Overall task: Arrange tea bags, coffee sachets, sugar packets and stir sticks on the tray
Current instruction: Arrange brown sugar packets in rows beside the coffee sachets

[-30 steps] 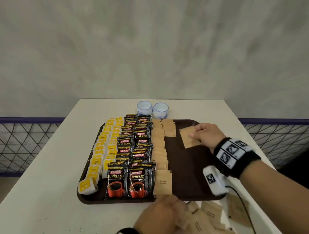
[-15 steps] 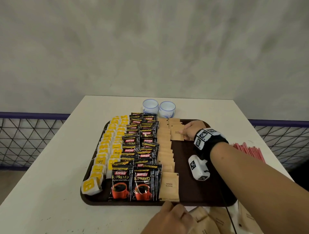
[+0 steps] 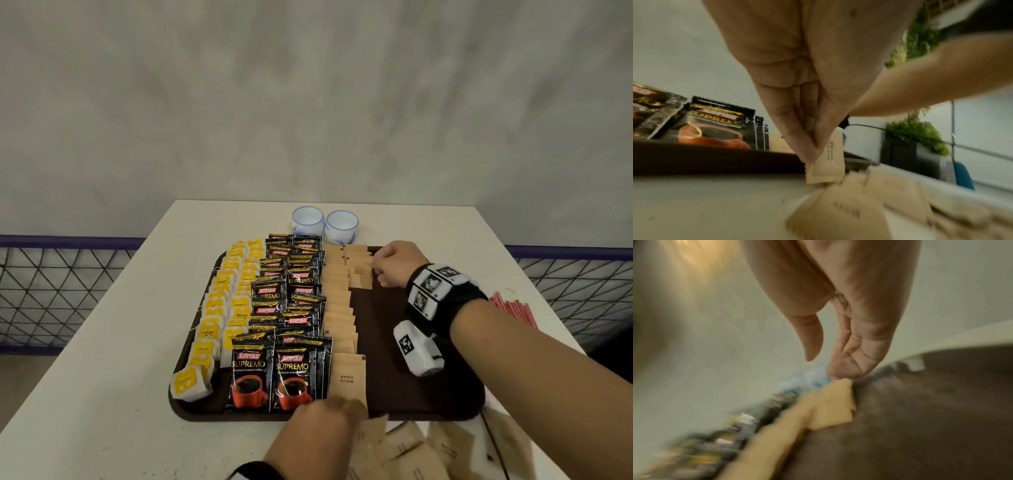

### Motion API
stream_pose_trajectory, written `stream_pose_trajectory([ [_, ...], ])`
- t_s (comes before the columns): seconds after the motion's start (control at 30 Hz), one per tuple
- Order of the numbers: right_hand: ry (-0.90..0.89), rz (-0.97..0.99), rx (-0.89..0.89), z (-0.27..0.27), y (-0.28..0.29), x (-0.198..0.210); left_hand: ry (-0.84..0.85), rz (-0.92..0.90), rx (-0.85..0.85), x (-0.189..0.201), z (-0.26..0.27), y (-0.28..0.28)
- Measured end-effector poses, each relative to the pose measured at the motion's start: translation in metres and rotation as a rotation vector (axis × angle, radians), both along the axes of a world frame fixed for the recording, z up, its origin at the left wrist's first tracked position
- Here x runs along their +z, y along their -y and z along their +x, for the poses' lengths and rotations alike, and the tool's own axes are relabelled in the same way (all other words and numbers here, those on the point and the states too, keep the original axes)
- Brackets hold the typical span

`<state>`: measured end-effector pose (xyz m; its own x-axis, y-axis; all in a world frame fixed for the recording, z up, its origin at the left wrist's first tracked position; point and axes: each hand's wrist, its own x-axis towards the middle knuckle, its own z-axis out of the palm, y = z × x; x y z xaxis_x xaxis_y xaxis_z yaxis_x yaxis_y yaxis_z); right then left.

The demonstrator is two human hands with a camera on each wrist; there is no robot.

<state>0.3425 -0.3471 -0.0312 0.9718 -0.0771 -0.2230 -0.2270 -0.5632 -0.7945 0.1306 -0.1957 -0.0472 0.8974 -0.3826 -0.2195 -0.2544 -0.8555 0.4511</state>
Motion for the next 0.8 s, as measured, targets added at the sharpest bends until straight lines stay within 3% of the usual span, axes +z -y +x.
stream_pose_trajectory([
  [0.1, -0.1, 0.306, 0.291, -0.059, 0.001, 0.033, 0.129, -0.333, 0.225, 0.029, 0.004, -0.016],
  [0.2, -0.206, 0.395, 0.643, -0.119, 0.009, 0.048, 0.252, -0.663, 0.34, 0.047, 0.012, -0.023],
  [0.3, -0.158, 0.448, 0.64, -0.148, 0.014, 0.043, 0.291, -0.779, 0.348, 0.052, 0.016, -0.015],
  [0.4, -0.094, 0.393, 0.534, -0.145, 0.02, 0.039, 0.265, -0.603, 0.331, 0.044, 0.007, -0.008],
  [0.57, -0.09, 0.219, 0.19, -0.082, 0.038, 0.02, -0.015, 0.064, 0.033, 0.005, -0.007, -0.001],
  [0.7, -0.115, 0.192, 0.019, -0.031, 0.037, -0.001, -0.074, 0.174, 0.053, -0.02, -0.023, 0.005],
  [0.8, -0.116, 0.235, -0.046, -0.011, 0.03, -0.007, 0.013, 0.276, 0.116, -0.048, -0.015, 0.005],
])
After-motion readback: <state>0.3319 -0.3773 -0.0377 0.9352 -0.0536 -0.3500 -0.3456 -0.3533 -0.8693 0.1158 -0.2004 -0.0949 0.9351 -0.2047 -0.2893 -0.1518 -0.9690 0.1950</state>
